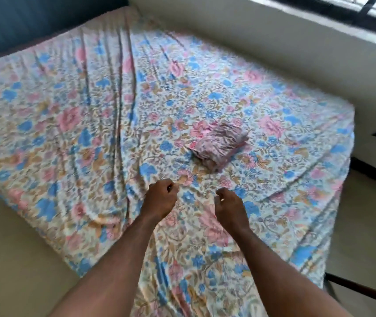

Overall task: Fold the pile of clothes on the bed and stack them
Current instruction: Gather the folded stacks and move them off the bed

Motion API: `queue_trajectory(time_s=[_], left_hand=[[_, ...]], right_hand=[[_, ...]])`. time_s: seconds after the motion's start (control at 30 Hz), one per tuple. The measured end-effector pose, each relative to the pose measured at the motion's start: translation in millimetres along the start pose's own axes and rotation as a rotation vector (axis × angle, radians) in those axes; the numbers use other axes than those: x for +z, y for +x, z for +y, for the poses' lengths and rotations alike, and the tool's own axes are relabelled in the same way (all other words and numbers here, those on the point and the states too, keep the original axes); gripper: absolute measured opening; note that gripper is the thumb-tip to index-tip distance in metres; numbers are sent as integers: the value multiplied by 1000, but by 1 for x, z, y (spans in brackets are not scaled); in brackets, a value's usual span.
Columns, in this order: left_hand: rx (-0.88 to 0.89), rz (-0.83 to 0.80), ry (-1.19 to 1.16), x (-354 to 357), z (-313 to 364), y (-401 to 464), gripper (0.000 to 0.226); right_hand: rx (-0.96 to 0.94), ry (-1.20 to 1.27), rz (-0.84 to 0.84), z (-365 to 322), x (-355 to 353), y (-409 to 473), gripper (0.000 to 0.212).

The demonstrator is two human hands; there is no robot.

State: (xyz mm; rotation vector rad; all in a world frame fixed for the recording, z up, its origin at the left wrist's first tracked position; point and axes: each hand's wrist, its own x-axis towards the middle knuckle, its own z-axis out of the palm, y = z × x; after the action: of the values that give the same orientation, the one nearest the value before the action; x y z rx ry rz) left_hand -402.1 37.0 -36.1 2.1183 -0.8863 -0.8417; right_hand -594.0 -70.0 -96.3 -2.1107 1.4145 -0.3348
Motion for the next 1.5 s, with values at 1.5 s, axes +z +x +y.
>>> queue_trajectory(time_s=[1.5], left_hand=[[-449, -138, -537, 77, -59, 130, 45]], right_hand=[[689, 1325, -477, 23, 71, 102, 57]])
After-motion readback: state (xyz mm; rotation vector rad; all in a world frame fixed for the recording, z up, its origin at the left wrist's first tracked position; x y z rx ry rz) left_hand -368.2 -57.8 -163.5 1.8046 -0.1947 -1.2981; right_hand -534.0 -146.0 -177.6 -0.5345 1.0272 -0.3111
